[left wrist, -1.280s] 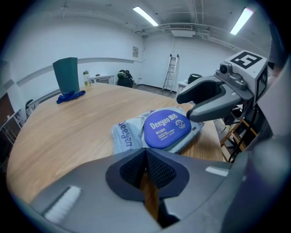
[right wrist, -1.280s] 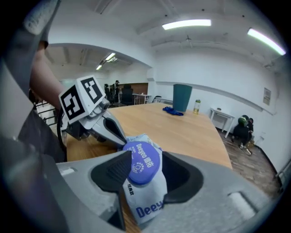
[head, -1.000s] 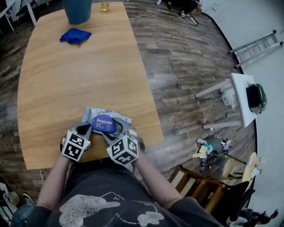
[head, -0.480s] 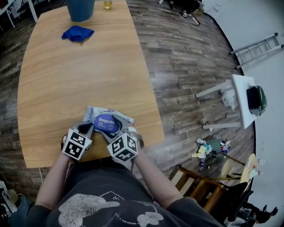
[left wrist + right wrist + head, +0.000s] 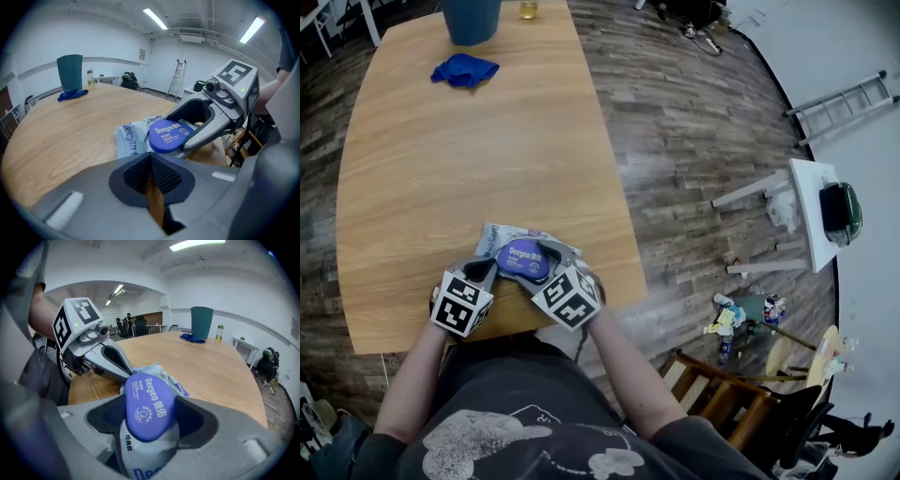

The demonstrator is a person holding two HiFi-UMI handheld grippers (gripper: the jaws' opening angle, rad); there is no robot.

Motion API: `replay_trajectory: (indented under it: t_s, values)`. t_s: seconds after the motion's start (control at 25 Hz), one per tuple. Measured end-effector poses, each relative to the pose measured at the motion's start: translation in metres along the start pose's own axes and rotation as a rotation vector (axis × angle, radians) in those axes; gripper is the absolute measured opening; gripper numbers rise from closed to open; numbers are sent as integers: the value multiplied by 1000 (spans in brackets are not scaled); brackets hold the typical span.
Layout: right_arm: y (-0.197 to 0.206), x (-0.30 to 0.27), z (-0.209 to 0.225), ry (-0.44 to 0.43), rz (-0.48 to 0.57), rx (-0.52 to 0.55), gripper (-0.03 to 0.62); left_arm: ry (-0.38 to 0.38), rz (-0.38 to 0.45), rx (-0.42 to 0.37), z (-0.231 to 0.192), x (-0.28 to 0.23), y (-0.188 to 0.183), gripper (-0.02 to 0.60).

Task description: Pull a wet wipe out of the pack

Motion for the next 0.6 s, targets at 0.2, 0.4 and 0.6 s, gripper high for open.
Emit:
replay_trajectory:
  t_s: [0.2, 0.4, 0.6]
  values:
    - [-1, 3, 3, -41, -8, -34, 314, -2, 8, 10, 2, 0, -1, 17]
    - [-4, 2, 5, -69, -15, -62, 313, -1, 9, 13, -1, 0, -1, 17]
    - [-4, 4, 7, -93, -6, -92, 311, -8, 5, 12, 1, -1, -1, 17]
Point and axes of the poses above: the fingertips, and each gripper's own axes: x backward along the fingers, z to its right, y out of its underside, the point moved 5 cm from there along x, backward along the fingers, and after that the axes turned 3 degrees about -x, right-handed, at the moved point
